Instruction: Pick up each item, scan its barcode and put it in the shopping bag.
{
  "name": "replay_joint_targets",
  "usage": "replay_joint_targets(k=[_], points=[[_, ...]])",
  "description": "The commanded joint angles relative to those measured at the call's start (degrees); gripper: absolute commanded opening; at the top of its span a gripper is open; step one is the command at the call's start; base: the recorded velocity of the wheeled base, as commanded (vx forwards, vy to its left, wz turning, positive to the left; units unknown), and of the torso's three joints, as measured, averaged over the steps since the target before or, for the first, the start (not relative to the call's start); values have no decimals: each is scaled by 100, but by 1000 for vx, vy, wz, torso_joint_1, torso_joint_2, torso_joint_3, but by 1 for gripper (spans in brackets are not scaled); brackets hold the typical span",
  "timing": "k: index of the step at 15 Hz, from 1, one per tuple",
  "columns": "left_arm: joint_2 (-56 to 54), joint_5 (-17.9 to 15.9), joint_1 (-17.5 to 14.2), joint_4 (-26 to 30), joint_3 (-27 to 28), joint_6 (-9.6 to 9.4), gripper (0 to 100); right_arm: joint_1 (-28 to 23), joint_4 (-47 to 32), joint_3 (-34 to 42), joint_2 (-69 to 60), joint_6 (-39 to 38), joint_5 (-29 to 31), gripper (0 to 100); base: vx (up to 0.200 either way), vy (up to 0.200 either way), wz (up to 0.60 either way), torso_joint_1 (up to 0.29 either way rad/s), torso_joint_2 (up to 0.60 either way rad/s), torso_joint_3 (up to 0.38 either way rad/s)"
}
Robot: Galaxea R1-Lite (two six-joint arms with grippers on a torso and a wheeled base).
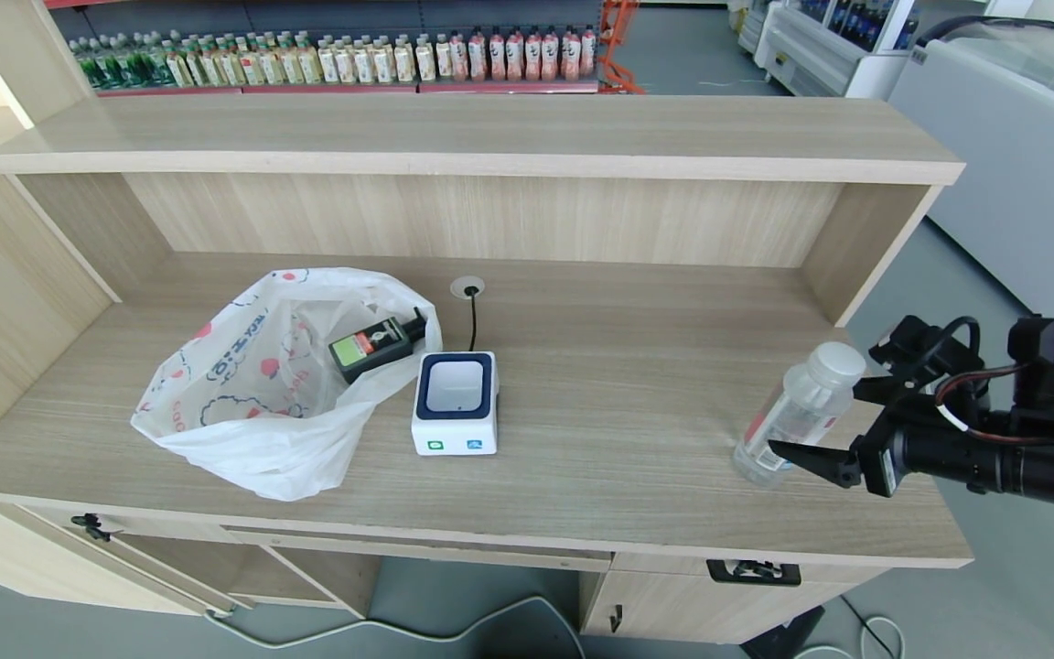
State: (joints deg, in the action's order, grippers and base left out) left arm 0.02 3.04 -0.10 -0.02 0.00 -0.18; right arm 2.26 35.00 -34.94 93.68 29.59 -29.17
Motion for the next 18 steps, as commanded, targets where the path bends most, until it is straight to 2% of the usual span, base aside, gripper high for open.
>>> replay_joint_targets(k=[1, 9, 13, 14, 18], points=[[-2, 4, 1, -6, 0, 1, 100, 29, 7, -83, 273, 74, -10, 100, 0, 0, 0, 0, 0, 0], [-2, 4, 1, 2, 0, 1, 100, 311, 16, -567, 818, 56, -18, 100, 0, 0, 0, 0, 0, 0], [-2, 4, 1, 2, 0, 1, 100, 372, 306, -646, 1020, 56, -18, 100, 0, 0, 0, 0, 0, 0], [-2, 4, 1, -6, 0, 1, 100, 372, 323, -663, 1011, 47, -18, 0, 0, 0, 0, 0, 0, 0], [-2, 4, 1, 2, 0, 1, 100, 249, 332, -655, 915, 30, -45, 0, 0, 0, 0, 0, 0, 0]])
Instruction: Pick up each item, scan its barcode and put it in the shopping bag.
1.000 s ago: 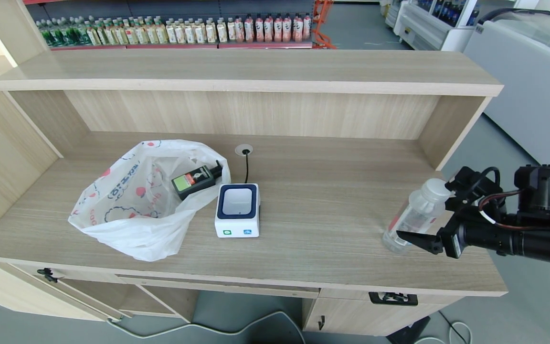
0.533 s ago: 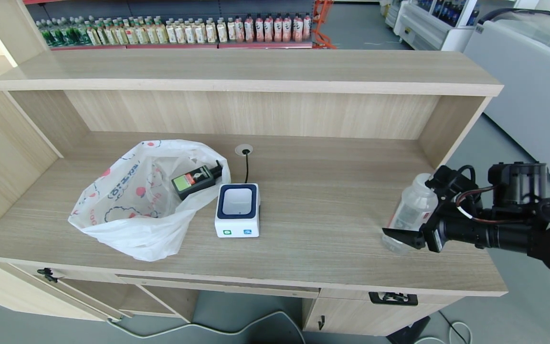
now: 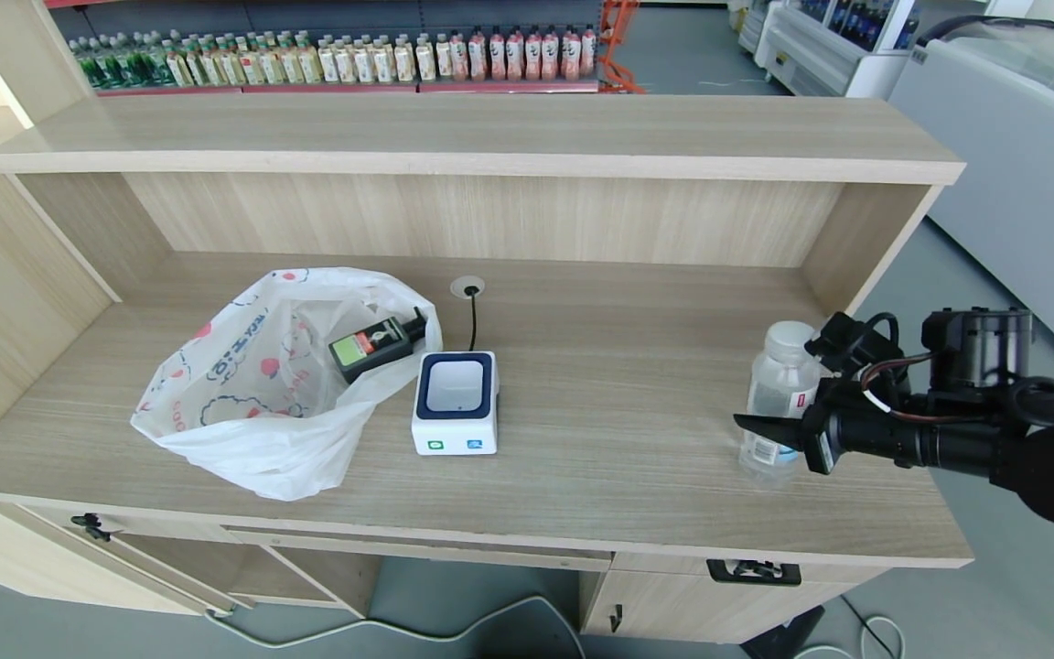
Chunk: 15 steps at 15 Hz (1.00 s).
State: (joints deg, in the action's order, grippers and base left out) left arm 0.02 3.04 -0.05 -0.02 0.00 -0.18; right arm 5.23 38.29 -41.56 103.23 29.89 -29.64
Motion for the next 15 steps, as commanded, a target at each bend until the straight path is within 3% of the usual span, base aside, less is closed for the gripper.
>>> replay_joint_targets(k=[1, 7, 8, 10, 11, 12, 15], points=[[-2, 4, -4, 2, 0, 1, 100, -92, 3, 34, -57, -1, -16, 0, 0, 0, 0, 0, 0, 0], [-2, 4, -4, -6, 0, 1, 100, -145, -15, 166, -567, -265, -130, 0, 0, 0, 0, 0, 0, 0], [-2, 4, -4, -6, 0, 1, 100, -154, -41, 166, -901, -572, -148, 0, 0, 0, 0, 0, 0, 0], [-2, 4, -4, -6, 0, 1, 100, -101, -208, 25, -1736, -1943, -315, 0, 0, 0, 0, 0, 0, 0], [-2, 4, -4, -6, 0, 1, 100, -57, -463, -72, -2132, -2479, -596, 0, 0, 0, 0, 0, 0, 0], [-2, 4, -4, -6, 0, 1, 100, -48, -1315, -441, -2808, -3147, -1413, 0, 0, 0, 0, 0, 0, 0], [-2, 4, -4, -6, 0, 1, 100, 57, -2370, -801, -3617, -3780, -2820, 0, 0, 0, 0, 0, 0, 0]])
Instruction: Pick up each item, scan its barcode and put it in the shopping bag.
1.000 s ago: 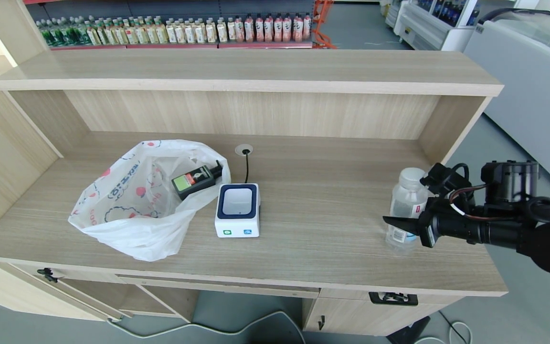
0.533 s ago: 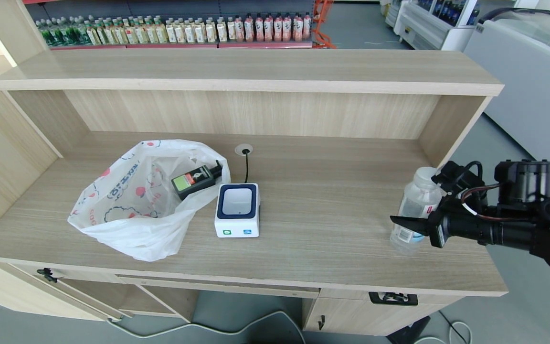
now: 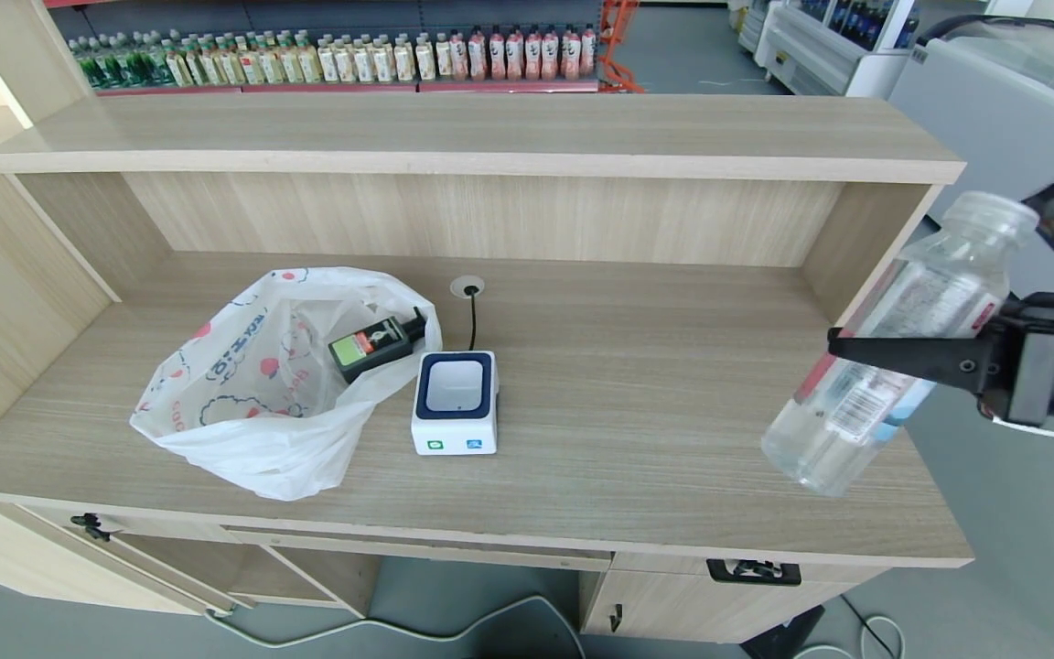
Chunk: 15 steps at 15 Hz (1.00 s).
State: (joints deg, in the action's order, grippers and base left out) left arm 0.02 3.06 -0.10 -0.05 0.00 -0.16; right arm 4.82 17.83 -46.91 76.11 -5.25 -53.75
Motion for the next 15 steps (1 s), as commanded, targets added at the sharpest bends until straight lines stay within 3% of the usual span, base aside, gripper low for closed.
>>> replay_joint_targets(k=[1, 7, 15], points=[[-2, 2, 1, -4, 0, -2, 100, 230, -368, -231, -1054, -310, -611, 0, 0, 0, 0, 0, 0, 0], [-2, 2, 1, 5, 0, -2, 100, 1180, -887, -240, -1687, -819, -953, 0, 0, 0, 0, 0, 0, 0], [-2, 2, 1, 5, 0, -2, 100, 1777, -1370, -811, -1783, -1347, -953, 0, 0, 0, 0, 0, 0, 0]])
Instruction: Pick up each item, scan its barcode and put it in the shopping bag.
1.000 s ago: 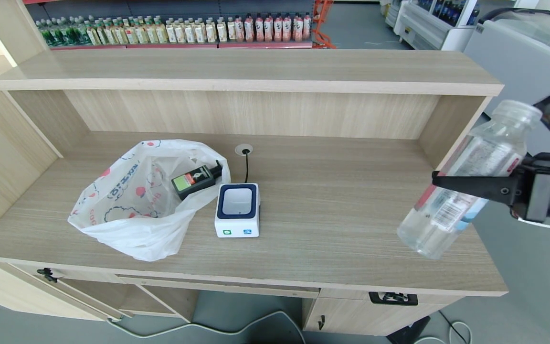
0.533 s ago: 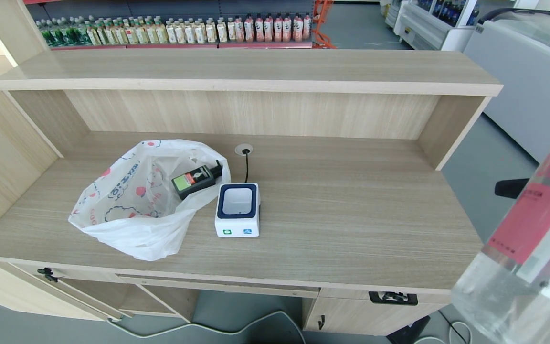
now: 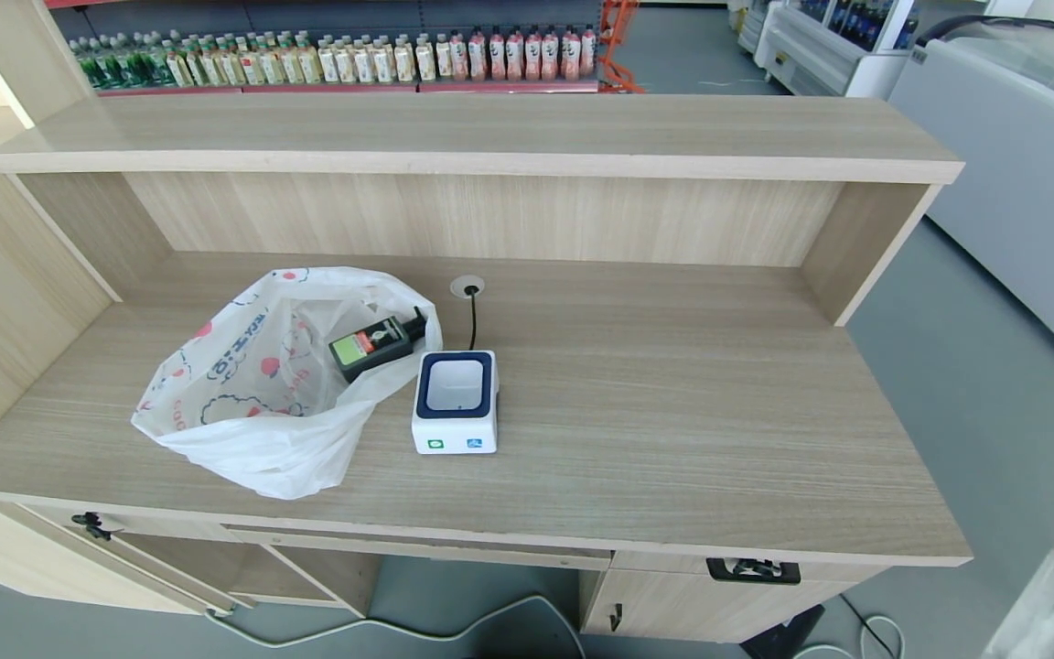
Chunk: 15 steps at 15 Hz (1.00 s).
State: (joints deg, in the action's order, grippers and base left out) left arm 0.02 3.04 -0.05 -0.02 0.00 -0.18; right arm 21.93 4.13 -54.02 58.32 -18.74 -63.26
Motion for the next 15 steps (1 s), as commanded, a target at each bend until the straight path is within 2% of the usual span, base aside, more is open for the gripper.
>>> replay_joint_targets(k=[1, 5, 8, 15], points=[[-2, 4, -4, -6, 0, 1, 100, 74, -106, -162, -14, 2, -2, 0, 0, 0, 0, 0, 0, 0], [-2, 4, -4, 2, 0, 1, 100, 321, -642, -540, -58, 2, -2, 0, 0, 0, 0, 0, 0, 0], [-2, 4, -4, -6, 0, 1, 100, 321, -1002, -830, -5, 2, 6, 0, 0, 0, 0, 0, 0, 0], [-2, 4, -4, -6, 0, 1, 100, 294, -1125, -680, -128, 2, 15, 0, 0, 0, 0, 0, 0, 0]])
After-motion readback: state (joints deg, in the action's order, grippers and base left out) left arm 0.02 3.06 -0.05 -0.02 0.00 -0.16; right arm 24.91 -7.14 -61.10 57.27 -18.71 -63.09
